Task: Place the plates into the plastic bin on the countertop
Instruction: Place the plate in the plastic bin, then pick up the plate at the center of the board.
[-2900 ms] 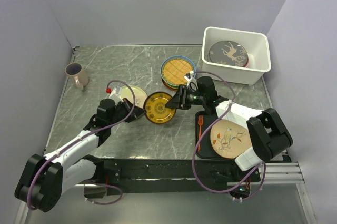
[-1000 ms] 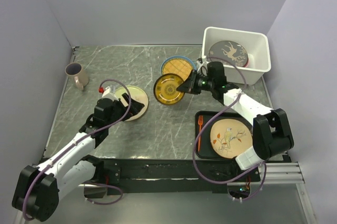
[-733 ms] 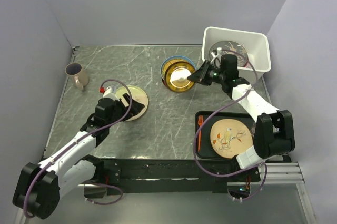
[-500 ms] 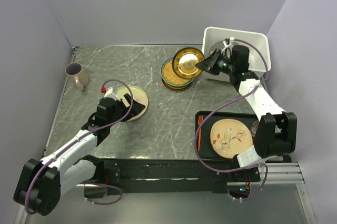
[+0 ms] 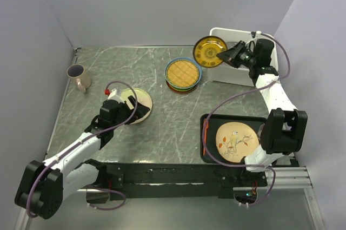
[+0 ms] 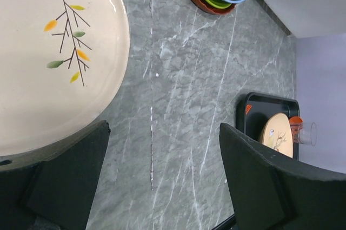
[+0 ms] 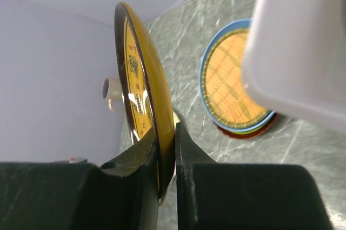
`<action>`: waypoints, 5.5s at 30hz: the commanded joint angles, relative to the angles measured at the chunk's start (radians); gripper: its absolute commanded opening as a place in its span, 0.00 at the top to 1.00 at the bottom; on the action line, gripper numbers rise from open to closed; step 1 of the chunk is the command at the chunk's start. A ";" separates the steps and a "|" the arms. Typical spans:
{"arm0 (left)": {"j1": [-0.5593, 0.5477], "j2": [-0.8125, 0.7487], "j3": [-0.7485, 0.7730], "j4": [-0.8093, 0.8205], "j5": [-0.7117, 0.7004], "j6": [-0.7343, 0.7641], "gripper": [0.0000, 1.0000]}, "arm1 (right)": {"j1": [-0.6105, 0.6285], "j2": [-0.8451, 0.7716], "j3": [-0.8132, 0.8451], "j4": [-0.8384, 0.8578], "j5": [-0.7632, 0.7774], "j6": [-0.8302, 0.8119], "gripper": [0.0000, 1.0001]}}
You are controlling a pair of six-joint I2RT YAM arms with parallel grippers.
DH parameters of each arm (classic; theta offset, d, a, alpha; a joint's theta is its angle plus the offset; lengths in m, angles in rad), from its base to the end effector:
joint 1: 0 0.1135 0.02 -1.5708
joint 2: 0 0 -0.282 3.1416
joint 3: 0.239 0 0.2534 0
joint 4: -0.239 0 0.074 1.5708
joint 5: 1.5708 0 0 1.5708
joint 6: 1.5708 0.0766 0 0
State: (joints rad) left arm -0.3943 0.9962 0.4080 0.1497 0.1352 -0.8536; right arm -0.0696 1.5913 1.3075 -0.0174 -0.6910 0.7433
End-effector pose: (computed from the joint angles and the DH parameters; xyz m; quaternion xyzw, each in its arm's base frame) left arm 0.2181 -0.1019 0.1999 -0.1564 0.8282 -0.3589 0.4010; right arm 0.4084 0.0205 0.3446 0.1151 0.7753 0.4418 0.4365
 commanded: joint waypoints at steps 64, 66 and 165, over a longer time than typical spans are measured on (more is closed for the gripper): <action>-0.005 0.039 0.031 0.002 0.004 0.047 0.14 | -0.248 0.463 0.378 -0.113 0.127 0.058 0.76; -0.005 0.036 0.032 -0.002 0.003 0.048 0.14 | -0.248 0.486 0.401 -0.160 0.136 0.038 0.73; 0.261 -0.062 0.005 -0.277 -0.100 0.030 0.06 | 0.895 0.630 0.288 -0.242 0.749 -0.120 0.57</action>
State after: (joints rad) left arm -0.1387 0.9623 0.4126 -0.1478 0.0158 -0.8501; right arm 0.7979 2.1544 1.5162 -0.1764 -0.0334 0.6331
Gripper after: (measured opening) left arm 0.938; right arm 0.480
